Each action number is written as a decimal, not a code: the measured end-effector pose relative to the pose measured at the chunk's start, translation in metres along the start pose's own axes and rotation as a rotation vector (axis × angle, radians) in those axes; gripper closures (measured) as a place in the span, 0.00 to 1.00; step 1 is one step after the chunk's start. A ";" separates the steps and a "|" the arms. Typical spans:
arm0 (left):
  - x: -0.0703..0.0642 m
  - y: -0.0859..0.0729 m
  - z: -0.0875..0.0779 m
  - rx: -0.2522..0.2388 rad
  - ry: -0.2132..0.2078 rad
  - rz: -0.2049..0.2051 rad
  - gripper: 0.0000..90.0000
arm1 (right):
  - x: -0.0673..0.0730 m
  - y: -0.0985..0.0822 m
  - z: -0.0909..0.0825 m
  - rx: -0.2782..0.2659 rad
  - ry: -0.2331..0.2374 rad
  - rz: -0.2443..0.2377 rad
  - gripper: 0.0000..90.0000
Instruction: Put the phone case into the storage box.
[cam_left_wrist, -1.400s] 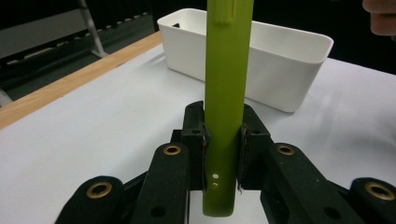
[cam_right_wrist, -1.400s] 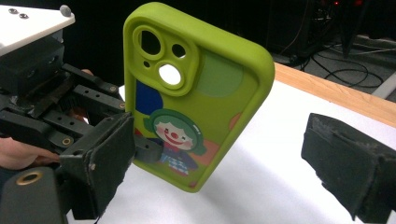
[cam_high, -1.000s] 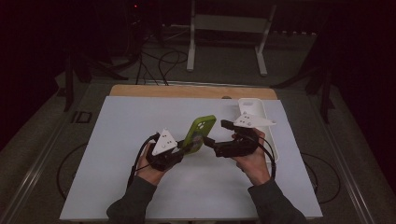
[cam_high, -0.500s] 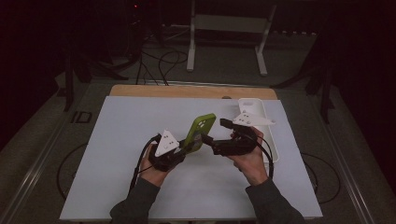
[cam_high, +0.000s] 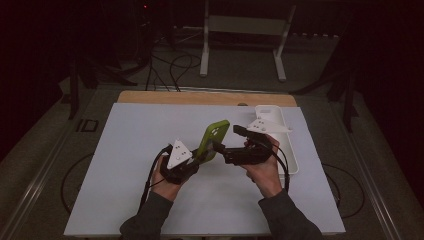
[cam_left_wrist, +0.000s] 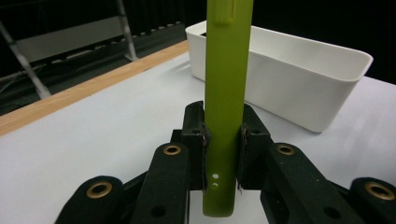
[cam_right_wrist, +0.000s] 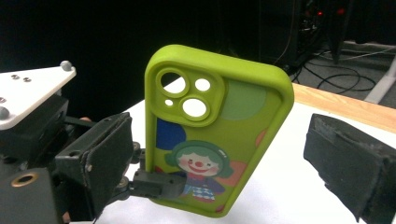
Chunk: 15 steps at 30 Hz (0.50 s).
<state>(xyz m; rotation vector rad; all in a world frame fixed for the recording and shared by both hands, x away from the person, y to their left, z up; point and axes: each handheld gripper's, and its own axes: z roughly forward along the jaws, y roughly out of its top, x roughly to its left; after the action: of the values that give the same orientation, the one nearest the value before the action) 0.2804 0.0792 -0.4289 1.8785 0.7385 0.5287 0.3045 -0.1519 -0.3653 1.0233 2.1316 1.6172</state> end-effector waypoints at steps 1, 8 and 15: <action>0.000 0.000 0.000 -0.002 0.005 -0.001 0.86 | 0.000 0.000 0.000 -0.001 0.000 0.004 0.09; -0.003 -0.002 0.002 -0.002 0.019 -0.003 0.86 | 0.002 0.001 0.003 -0.011 -0.001 0.024 0.09; -0.006 -0.004 0.004 -0.018 0.041 -0.015 0.86 | 0.001 0.002 0.004 -0.022 -0.008 0.042 0.09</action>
<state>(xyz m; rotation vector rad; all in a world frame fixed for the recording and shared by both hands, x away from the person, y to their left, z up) 0.2773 0.0739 -0.4340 1.8485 0.7716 0.5645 0.3071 -0.1483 -0.3649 1.0727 2.0960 1.6488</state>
